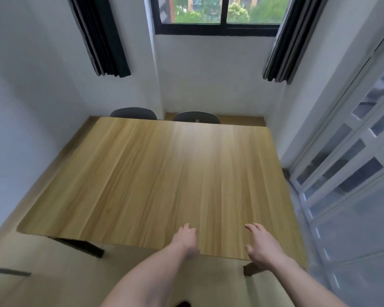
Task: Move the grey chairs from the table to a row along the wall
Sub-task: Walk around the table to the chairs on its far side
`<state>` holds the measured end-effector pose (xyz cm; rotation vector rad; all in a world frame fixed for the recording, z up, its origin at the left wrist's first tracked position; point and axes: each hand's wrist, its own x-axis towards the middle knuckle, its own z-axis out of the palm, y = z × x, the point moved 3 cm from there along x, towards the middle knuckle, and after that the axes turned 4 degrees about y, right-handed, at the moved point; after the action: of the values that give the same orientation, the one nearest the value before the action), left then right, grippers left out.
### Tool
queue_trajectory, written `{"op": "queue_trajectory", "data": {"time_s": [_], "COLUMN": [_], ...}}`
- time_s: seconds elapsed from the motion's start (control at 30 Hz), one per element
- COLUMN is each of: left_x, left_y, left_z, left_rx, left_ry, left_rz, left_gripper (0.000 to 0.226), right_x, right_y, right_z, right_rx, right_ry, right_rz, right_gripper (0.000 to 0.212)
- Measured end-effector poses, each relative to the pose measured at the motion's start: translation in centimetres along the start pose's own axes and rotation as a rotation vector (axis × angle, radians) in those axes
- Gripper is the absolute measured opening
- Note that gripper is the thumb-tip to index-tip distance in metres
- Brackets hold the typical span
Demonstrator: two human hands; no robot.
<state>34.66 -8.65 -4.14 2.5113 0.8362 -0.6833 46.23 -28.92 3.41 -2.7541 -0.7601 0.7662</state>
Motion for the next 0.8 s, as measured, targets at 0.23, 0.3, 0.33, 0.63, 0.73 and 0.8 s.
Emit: {"op": "queue_trajectory", "data": {"time_s": [0.23,0.3,0.33,0.63,0.73,0.8], "left_x": [-1.8,-2.3,-2.4,1.9,3.9,5.3], "left_y": [6.5,8.1,8.4,10.0,11.3,12.2], "left_z": [1.2,1.5,1.7,1.3,1.5,1.8], "left_rx": [-0.119,-0.158,-0.166,-0.231,-0.254,-0.265], "left_ry": [0.057,0.065,0.066,0.062,0.051,0.03], "left_rz": [-0.153,-0.186,-0.193,-0.311,-0.322,-0.326], "left_gripper": [0.063,0.063,0.063,0.065,0.067,0.07], "right_x": [2.9,3.9,4.2,10.6,12.5,14.3], "right_y": [6.6,8.0,8.3,8.3,8.7,9.3], "right_z": [-4.8,-5.9,-6.0,-8.0,-8.8,-9.3], "right_rx": [-0.06,-0.088,-0.092,-0.129,-0.162,-0.184], "right_ry": [-0.024,-0.049,-0.058,-0.131,-0.146,-0.151], "right_rz": [-0.153,-0.164,-0.168,-0.332,-0.358,-0.358], "right_gripper": [0.067,0.068,0.068,0.064,0.062,0.062]}}
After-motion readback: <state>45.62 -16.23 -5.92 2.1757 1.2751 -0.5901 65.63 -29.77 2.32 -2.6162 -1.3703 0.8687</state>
